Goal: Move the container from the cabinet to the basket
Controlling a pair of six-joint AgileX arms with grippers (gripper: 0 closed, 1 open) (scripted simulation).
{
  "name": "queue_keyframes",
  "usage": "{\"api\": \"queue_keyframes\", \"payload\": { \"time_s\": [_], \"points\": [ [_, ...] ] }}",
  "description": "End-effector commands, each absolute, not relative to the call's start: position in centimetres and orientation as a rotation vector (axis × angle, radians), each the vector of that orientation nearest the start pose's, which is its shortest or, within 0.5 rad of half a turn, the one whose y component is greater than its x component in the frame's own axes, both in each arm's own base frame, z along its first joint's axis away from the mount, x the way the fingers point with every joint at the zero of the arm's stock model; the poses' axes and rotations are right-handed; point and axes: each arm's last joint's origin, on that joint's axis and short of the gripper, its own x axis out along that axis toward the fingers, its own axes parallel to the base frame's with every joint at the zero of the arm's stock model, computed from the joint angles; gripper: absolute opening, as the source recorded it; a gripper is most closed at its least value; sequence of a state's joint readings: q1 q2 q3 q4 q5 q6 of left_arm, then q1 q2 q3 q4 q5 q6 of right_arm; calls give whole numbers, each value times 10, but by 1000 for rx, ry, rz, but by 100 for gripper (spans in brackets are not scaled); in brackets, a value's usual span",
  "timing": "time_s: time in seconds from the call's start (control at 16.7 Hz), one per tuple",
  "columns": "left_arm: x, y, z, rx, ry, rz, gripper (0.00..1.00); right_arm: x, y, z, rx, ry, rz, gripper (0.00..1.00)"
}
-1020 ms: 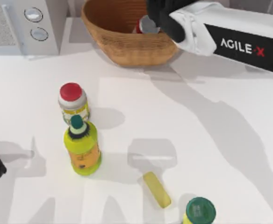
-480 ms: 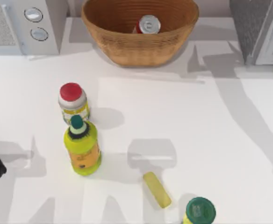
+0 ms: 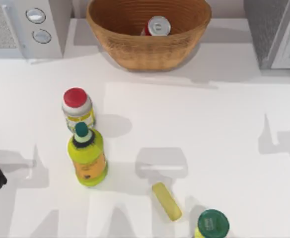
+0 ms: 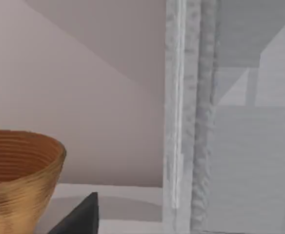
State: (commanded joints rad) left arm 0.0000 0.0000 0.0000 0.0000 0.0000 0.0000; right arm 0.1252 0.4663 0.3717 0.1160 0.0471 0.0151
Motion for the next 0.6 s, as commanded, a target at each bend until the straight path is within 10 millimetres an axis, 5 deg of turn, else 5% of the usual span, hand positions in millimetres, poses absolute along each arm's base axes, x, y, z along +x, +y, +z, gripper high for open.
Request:
{"api": "queue_keyframes", "payload": {
  "time_s": [0.3,0.6],
  "points": [
    [106,-1,160,0,0,0,100,108,2,182,3,-7,25,100],
    [106,-1,160,0,0,0,100,106,-1,160,0,0,0,100]
  ]
}}
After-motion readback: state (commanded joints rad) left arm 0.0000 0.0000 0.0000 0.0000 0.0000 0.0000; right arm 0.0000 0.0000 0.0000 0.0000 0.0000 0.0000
